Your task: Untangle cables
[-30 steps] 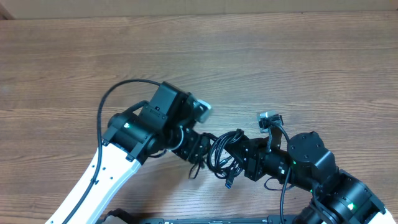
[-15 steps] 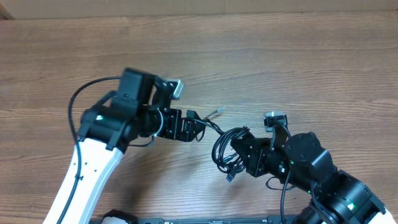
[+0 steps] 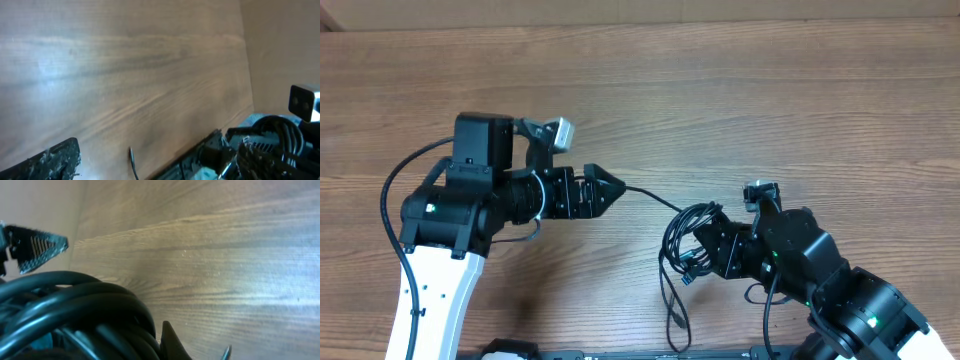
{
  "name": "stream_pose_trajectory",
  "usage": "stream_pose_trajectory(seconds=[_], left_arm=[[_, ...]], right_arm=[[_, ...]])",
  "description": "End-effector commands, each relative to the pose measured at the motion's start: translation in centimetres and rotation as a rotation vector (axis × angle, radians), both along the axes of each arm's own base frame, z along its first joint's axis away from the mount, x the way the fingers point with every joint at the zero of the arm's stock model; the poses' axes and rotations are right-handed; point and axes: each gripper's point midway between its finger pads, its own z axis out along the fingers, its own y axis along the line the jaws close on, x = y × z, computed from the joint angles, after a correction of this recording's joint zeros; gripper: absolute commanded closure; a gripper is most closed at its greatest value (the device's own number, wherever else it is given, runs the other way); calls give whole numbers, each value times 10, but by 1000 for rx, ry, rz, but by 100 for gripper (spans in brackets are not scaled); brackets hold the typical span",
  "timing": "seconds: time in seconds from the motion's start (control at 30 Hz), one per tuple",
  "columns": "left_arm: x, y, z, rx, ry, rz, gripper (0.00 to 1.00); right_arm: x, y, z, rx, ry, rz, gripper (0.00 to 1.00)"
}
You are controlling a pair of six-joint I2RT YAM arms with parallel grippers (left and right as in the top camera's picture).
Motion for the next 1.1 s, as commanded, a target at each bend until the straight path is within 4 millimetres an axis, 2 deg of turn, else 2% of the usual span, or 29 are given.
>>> stream_pose_trajectory(seconds=[0.0, 0.27, 0.57, 1.07], left_arm=[[0, 11, -1, 35, 30, 63, 0], [-20, 37, -28, 170, 210, 204, 0], [-41, 45, -39, 208, 344, 256, 0], [-37, 43, -37, 207, 310, 234, 0]], right_arm=[[1, -4, 2, 17, 34, -55, 96], [-5, -9, -7, -16, 69, -56, 96], [-17, -21, -25, -87, 142, -61, 96], [-19, -22, -27, -48, 208, -127, 96]])
